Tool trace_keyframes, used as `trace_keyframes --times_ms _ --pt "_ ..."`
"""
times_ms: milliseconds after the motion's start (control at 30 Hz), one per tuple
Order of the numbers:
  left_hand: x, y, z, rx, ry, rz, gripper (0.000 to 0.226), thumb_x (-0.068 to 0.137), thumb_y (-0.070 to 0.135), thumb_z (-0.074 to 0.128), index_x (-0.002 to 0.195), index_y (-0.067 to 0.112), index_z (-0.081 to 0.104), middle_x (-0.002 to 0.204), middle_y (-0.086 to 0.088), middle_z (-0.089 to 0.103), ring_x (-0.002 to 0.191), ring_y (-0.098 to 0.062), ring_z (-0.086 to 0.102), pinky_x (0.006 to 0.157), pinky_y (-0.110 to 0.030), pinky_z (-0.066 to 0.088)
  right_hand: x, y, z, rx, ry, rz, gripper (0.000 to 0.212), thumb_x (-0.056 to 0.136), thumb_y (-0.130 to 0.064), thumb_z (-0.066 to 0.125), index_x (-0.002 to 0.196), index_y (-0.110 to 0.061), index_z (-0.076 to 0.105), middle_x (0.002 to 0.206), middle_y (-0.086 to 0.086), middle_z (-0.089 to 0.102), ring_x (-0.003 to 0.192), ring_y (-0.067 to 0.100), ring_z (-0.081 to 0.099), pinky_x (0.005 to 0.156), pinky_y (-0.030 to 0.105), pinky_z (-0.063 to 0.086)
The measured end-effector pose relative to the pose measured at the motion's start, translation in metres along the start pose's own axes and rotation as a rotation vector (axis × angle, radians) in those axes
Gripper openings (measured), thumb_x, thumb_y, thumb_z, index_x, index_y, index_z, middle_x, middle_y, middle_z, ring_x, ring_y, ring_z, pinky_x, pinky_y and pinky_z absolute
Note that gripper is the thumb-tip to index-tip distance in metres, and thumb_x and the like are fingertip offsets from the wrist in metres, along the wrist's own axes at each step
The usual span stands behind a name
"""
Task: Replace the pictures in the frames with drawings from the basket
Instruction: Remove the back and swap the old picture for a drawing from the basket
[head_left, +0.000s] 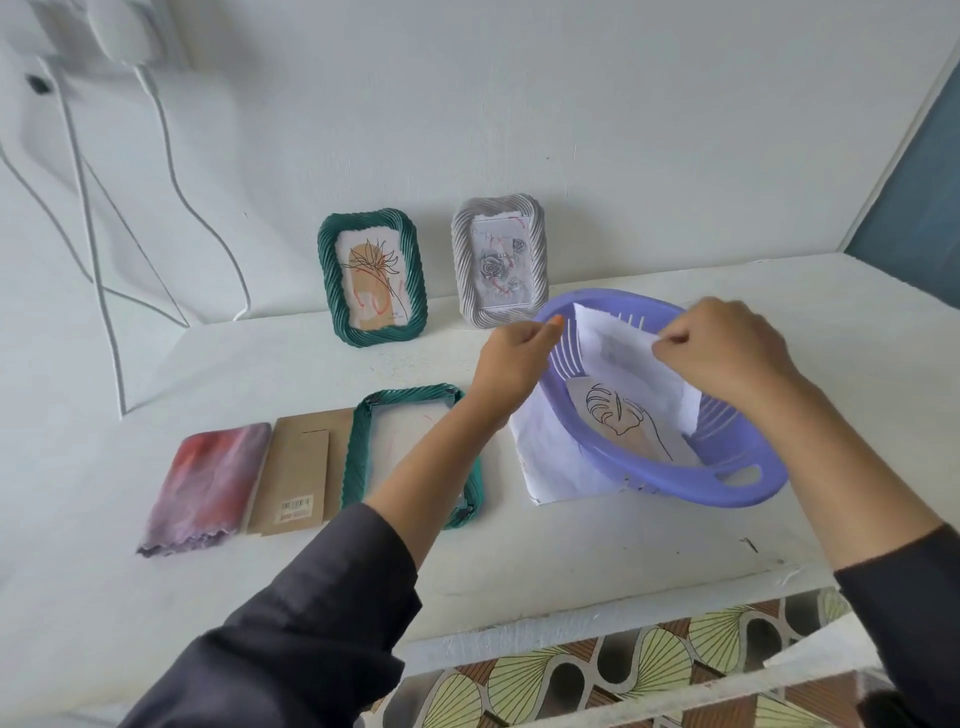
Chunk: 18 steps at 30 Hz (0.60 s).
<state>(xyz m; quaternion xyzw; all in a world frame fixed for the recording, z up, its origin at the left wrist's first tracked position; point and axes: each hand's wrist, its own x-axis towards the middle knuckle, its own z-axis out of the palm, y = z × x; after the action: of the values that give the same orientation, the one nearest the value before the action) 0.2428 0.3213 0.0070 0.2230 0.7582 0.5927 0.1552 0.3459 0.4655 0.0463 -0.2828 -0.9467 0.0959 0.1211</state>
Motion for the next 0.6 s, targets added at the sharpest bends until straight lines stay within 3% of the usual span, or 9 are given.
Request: trace_keyframes --times_ms 133,267,367,467,533,600 --pt "-0.010 0.010 -0.017 -0.306 -0.074 -0.155 0.037 0.094 0.042 0.047 0.089 0.009 0.061 0.078 -0.007 0.065 0.069 -0.021 0.064 0.067 -0.025 0.056 -0.025 -0.058 -0.009 -0.051 0.169 -0.235 0.026 0.085 -0.017 0.048 0.059 -0.014 0.047 0.058 0.005 0.038 0.067 0.035 0.040 0.047 0.028 0.023" --pt "-0.014 0.000 -0.044 -0.389 0.049 -0.162 0.027 0.093 0.017 0.052 0.068 0.008 0.056 0.045 0.004 0.060 0.041 -0.008 0.059 0.046 -0.017 0.051 -0.041 -0.105 0.012 -0.045 0.081 -0.393 0.025 0.089 -0.024 0.044 0.085 -0.012 0.065 0.084 0.003 0.044 0.089 0.033 0.056 0.061 0.030 0.029" --pt "-0.017 -0.016 -0.073 -0.334 0.126 -0.185 0.028 0.089 0.002 0.051 0.061 0.008 0.051 0.046 0.000 0.051 0.041 -0.012 0.049 0.041 -0.016 0.043 -0.045 -0.122 0.030 0.059 -0.065 -0.455 0.039 0.089 -0.047 0.048 0.114 -0.023 0.064 0.109 0.006 0.052 0.110 0.027 0.050 0.082 0.033 0.040" --pt "-0.024 -0.032 -0.100 -0.357 0.112 -0.251 0.013 0.091 0.000 0.050 0.082 0.002 0.059 0.069 -0.005 0.059 0.059 -0.014 0.058 0.052 -0.020 0.053 -0.040 -0.125 0.049 0.339 -0.057 -0.326 0.050 0.089 -0.047 0.048 0.133 -0.023 0.049 0.131 0.010 0.046 0.125 0.028 0.038 0.102 0.038 0.033" --pt "-0.029 -0.043 -0.113 -0.367 0.111 -0.298 0.013 0.092 0.000 0.050 0.081 0.002 0.058 0.077 -0.008 0.059 0.068 -0.017 0.058 0.054 -0.021 0.054 -0.029 -0.122 0.068 0.400 -0.151 -0.167 0.054 0.091 -0.042 0.048 0.140 -0.024 0.035 0.132 0.014 0.048 0.125 0.032 0.042 0.103 0.039 0.037" --pt "-0.033 -0.054 -0.123 -0.349 0.109 -0.339 0.018 0.091 0.000 0.052 0.075 0.004 0.056 0.078 -0.009 0.058 0.069 -0.018 0.057 0.053 -0.021 0.054 -0.025 -0.124 0.087 0.571 -0.340 -0.005 0.055 0.090 -0.032 0.055 0.140 -0.021 0.034 0.120 0.015 0.058 0.110 0.030 0.055 0.093 0.038 0.045"
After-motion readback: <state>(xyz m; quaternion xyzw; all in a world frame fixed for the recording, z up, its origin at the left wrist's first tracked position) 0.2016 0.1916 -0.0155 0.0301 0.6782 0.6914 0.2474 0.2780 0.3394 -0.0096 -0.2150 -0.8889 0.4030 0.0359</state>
